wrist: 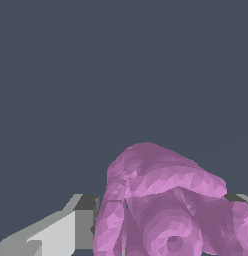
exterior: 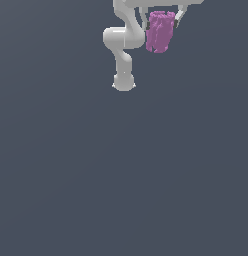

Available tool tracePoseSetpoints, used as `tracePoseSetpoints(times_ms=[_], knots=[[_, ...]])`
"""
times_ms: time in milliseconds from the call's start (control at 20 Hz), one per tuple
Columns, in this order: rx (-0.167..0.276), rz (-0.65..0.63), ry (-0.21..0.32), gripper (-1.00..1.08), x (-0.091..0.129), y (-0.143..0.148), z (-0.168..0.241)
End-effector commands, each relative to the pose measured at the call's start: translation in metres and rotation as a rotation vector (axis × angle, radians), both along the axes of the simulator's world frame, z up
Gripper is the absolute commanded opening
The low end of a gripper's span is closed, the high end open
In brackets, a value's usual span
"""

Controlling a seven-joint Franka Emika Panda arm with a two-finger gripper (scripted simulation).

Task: Pick up the object and move it to a goal position.

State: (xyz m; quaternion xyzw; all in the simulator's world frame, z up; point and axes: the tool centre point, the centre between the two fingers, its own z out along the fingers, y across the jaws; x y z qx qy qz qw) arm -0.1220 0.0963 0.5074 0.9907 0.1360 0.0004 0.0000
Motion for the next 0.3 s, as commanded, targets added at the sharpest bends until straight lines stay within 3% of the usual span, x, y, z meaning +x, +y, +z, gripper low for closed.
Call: tracePoseSetpoints(times_ms=[0,250], knots=[[0.000,0.000,0.001,-1.00,0.0003,0.0009,0.0061],[0.000,0.000,0.001,-1.00,0.0009,0.0016,0.0093]])
